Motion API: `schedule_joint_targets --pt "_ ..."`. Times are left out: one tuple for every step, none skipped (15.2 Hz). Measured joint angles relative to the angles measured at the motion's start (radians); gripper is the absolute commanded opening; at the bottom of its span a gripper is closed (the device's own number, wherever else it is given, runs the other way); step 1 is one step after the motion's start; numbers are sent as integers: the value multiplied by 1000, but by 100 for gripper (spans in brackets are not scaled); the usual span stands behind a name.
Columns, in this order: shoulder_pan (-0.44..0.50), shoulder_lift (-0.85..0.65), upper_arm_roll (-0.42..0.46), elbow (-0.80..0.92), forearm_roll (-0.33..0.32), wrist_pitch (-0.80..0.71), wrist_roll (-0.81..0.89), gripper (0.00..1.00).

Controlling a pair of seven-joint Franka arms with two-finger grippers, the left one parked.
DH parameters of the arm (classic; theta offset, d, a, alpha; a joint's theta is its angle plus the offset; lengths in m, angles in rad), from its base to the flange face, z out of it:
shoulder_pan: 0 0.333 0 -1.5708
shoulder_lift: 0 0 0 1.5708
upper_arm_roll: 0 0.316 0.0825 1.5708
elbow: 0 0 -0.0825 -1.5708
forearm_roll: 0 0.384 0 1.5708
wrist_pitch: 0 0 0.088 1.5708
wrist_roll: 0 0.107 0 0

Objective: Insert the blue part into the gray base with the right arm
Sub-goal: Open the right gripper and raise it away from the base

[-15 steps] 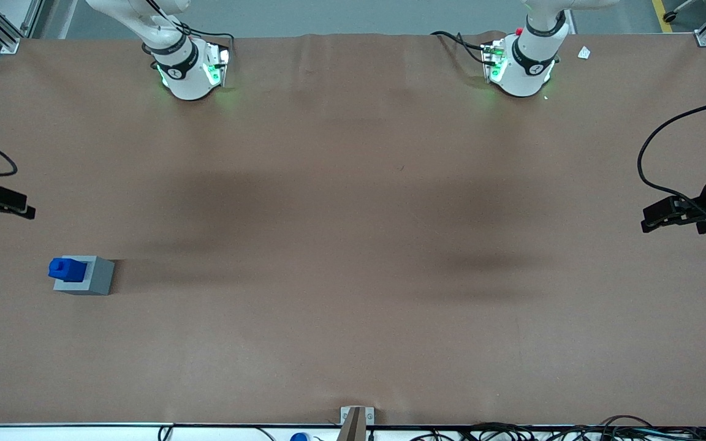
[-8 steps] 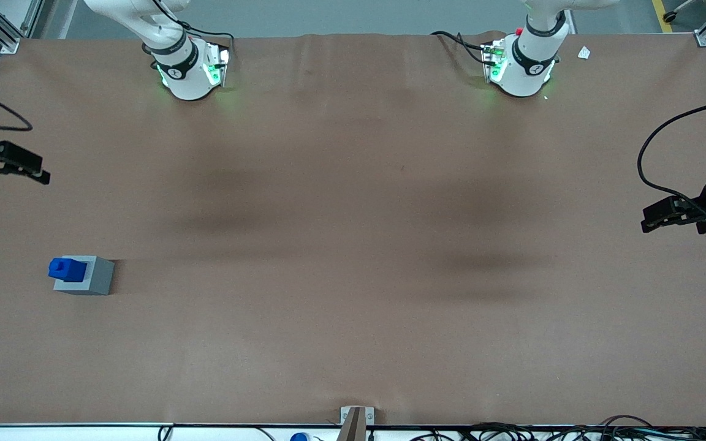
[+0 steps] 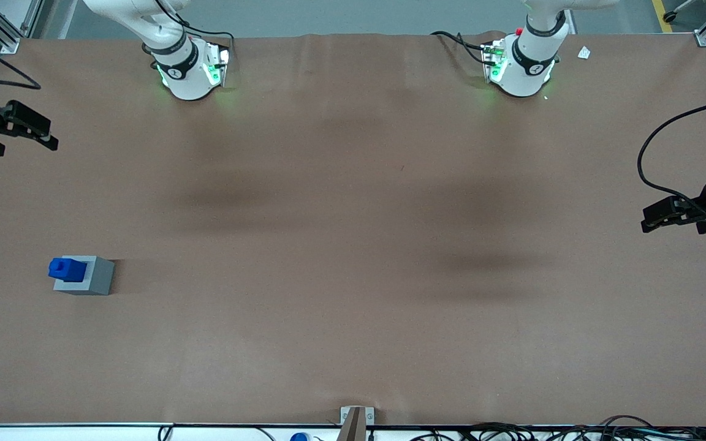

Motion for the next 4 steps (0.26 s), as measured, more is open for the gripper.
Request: schedule_joint_targets --pt "0 -15 -1 -1 -1 3 0 100" --pt "-1 -27 -2 1 -1 6 0 100" --pt "-1 -35 -4 3 -1 8 0 100" --pt "-1 -38 -4 4 -2 9 0 100"
